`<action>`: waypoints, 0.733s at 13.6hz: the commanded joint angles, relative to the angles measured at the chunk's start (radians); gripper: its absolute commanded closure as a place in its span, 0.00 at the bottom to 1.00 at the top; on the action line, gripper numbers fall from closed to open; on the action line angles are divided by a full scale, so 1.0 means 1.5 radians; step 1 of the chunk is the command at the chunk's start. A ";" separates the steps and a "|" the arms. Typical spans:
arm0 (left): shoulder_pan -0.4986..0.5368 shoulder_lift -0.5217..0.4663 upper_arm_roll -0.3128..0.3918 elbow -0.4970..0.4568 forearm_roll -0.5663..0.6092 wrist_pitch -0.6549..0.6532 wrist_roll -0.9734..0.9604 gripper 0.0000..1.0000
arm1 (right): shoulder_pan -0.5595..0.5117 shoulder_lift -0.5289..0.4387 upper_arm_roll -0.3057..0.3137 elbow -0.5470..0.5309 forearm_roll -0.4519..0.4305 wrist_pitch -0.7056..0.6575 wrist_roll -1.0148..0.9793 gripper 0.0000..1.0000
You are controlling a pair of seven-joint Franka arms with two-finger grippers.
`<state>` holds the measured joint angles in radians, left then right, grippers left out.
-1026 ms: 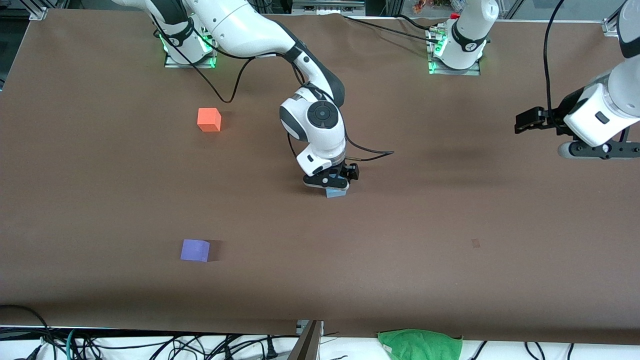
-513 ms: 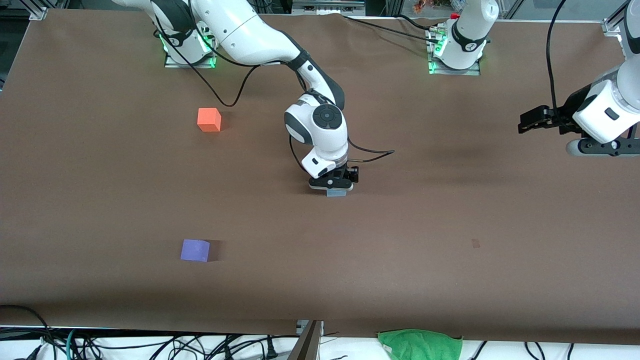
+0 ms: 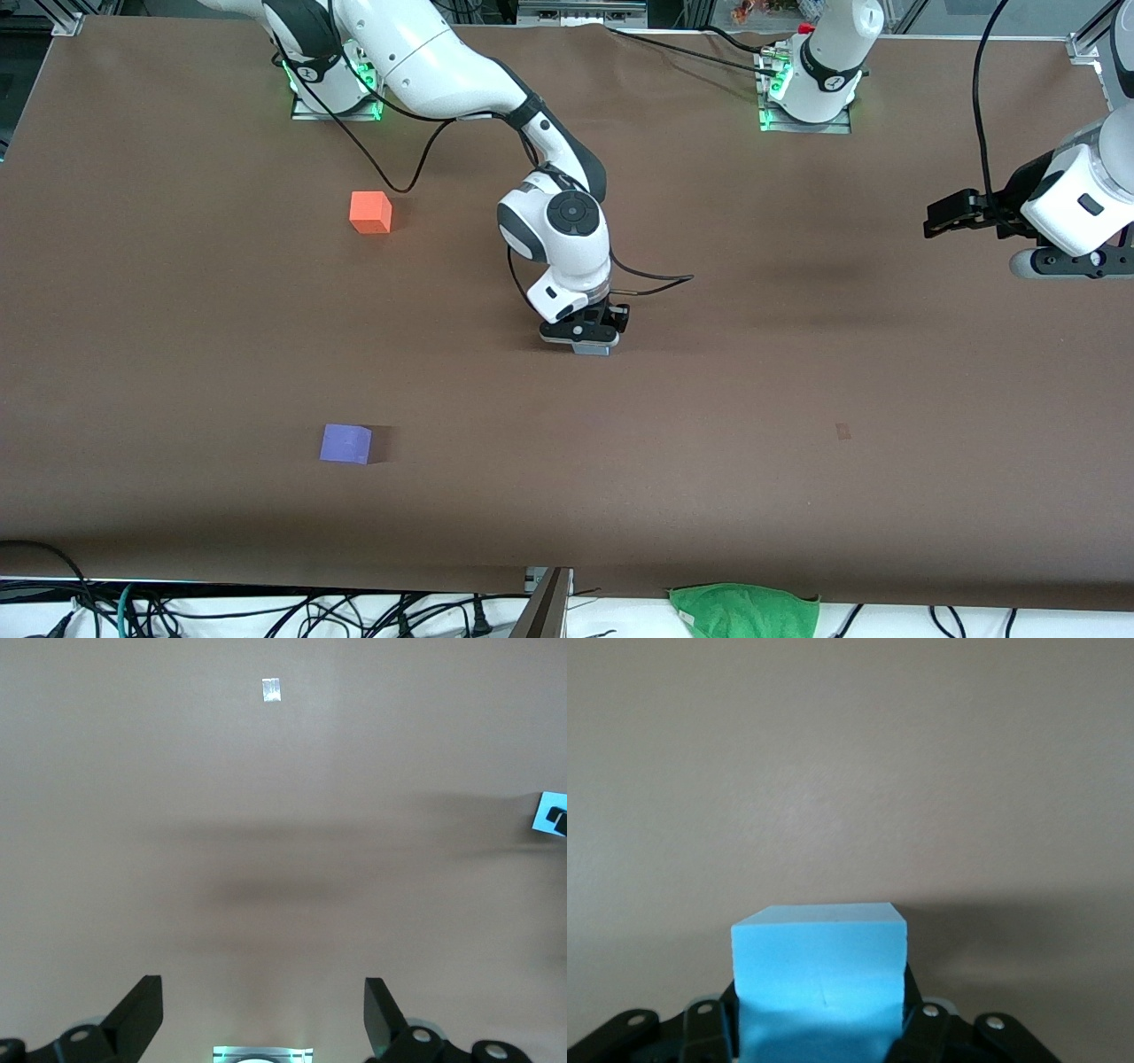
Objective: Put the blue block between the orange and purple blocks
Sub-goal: 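Grasp the light-blue block with the right gripper and lift it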
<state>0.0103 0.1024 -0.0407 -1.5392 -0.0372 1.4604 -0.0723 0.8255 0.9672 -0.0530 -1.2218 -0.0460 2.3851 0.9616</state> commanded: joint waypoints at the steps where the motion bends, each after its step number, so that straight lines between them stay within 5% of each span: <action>1: -0.001 0.001 0.001 0.009 0.011 0.002 0.003 0.00 | -0.039 -0.040 0.009 0.005 0.028 -0.060 -0.076 0.59; 5: -0.005 0.001 0.001 0.008 0.009 0.002 -0.001 0.00 | -0.090 -0.121 0.000 -0.053 0.052 -0.166 -0.238 0.59; 10: -0.005 0.006 0.001 0.009 0.008 0.002 -0.001 0.00 | -0.176 -0.288 -0.018 -0.299 0.052 -0.142 -0.385 0.59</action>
<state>0.0104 0.1046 -0.0417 -1.5387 -0.0372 1.4609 -0.0727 0.6023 0.6857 -0.0743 -1.4457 0.0182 2.1191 0.4611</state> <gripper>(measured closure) 0.000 0.370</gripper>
